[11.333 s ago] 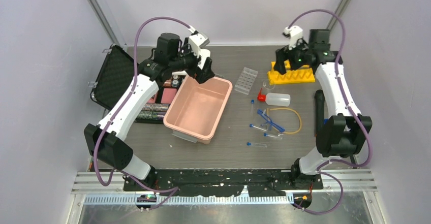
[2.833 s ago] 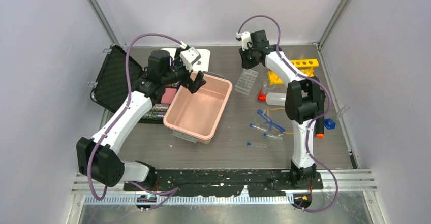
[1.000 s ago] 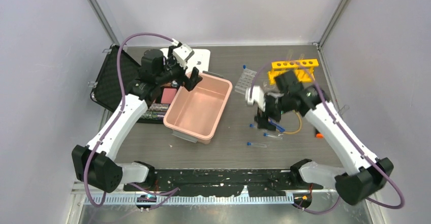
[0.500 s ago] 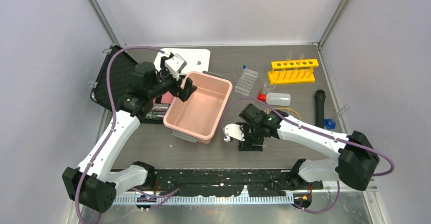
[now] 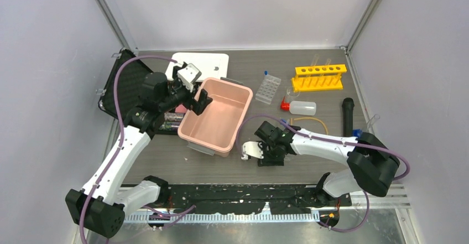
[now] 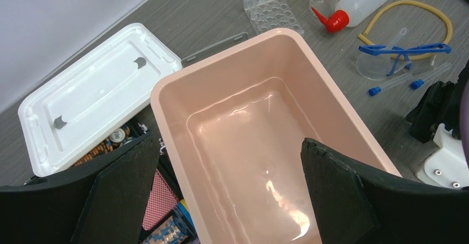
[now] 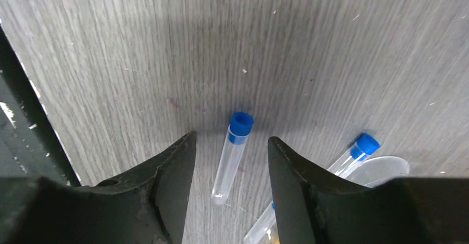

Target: Organize the chemistry lab equipment

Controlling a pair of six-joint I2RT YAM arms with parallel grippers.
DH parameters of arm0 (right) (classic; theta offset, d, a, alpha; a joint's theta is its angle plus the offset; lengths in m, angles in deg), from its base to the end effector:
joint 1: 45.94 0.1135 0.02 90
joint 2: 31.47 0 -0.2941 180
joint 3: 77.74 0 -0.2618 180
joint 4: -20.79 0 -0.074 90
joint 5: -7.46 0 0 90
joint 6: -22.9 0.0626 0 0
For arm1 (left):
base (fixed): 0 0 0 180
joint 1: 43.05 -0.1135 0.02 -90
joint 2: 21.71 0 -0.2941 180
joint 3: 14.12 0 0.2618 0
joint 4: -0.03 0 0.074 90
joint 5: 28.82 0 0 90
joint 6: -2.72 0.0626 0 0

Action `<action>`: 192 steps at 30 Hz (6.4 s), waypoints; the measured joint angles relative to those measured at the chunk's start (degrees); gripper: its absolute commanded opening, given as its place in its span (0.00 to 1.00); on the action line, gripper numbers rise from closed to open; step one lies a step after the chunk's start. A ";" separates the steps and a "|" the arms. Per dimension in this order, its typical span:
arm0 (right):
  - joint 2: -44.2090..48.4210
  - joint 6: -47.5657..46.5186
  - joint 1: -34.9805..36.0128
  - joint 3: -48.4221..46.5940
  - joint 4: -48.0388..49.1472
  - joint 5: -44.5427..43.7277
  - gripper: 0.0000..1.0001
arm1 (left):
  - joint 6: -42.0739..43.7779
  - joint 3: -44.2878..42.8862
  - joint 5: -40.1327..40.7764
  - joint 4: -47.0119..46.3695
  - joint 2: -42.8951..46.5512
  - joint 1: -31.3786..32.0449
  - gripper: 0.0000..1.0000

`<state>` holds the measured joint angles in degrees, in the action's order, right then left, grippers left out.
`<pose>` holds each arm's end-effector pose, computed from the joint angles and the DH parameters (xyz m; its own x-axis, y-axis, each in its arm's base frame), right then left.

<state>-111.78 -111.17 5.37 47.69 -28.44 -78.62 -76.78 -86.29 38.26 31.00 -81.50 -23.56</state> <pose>0.1478 0.1913 0.1579 0.1156 -0.9658 -0.2322 -0.9874 -0.0862 -0.1329 0.2299 -0.1072 0.3818 -0.1761 0.2404 -0.9546 0.6991 0.7133 0.0507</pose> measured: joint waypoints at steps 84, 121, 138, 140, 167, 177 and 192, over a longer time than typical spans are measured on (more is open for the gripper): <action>-5.75 39.41 -20.37 -56.52 -4.98 40.85 0.56 | 6.51 -10.43 -17.27 -1.97 -12.33 12.68 0.00; -13.94 31.56 -31.45 -64.17 -9.90 25.73 0.05 | -2.16 -7.85 -11.98 -0.52 -9.31 0.87 1.00; -32.68 19.87 -32.68 -61.37 0.00 12.26 0.05 | -4.13 -8.57 -7.96 -0.48 -10.73 -2.64 1.00; -33.73 19.54 -32.68 -61.20 1.42 12.20 0.05 | -4.13 -8.72 -7.89 -0.37 -11.10 -2.64 1.00; -36.11 17.68 -32.68 -57.05 6.32 13.27 0.05 | -6.08 -11.58 -7.82 -0.26 -14.91 -2.64 1.00; -39.17 17.90 -32.68 -57.13 8.13 13.38 0.19 | -6.08 -12.17 -7.74 -0.26 -15.28 -2.64 1.00; -40.72 19.82 -32.70 -57.55 5.29 13.55 0.62 | -6.05 -12.55 -7.74 -0.26 -15.96 -2.64 1.00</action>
<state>-152.50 -91.35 -27.33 -9.86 -23.15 -65.07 -82.83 -98.83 30.53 30.73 -97.46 -26.21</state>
